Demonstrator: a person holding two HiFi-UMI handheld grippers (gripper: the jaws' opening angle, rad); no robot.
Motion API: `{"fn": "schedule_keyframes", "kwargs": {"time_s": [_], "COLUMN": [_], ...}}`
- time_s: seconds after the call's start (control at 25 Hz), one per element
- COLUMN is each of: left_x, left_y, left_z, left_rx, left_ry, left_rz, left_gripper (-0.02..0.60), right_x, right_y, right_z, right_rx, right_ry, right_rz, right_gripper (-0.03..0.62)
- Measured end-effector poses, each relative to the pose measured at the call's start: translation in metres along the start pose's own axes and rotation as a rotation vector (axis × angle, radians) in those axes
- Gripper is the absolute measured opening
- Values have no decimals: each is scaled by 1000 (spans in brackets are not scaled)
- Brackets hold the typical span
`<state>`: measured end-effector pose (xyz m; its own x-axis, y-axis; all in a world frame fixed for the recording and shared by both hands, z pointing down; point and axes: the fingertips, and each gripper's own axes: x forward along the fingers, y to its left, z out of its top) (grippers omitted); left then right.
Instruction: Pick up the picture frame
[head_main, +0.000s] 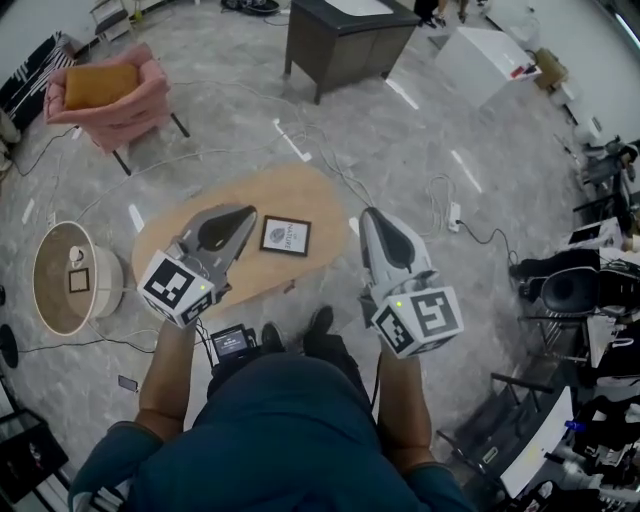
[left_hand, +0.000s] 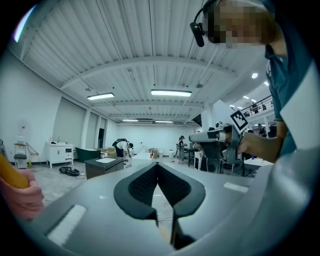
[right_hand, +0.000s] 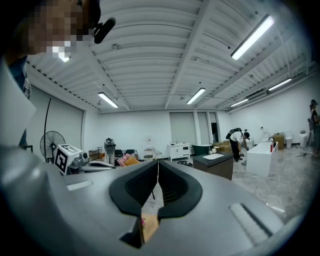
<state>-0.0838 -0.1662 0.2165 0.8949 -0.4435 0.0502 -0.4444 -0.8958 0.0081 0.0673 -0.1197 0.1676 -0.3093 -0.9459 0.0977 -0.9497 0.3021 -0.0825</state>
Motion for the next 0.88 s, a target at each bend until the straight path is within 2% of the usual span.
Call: {"fn": "schedule_keyframes", "kwargs": {"time_s": [0.36, 0.56, 0.88], "left_x": [0, 10, 46], "left_y": [37, 61, 90], "left_z": [-16, -35, -94], "left_rx": [4, -28, -102], "left_ry": [45, 87, 175], "left_rz": [105, 159, 186], "left_gripper": [-5, -3, -3], "right_x": [63, 97, 134], "right_y": [-11, -20, -53], "right_z": [-6, -16, -52], "right_rx": [21, 31, 60], "right_ry": [-7, 10, 72], "right_rz": [107, 159, 184], "right_gripper": [14, 14, 14]}}
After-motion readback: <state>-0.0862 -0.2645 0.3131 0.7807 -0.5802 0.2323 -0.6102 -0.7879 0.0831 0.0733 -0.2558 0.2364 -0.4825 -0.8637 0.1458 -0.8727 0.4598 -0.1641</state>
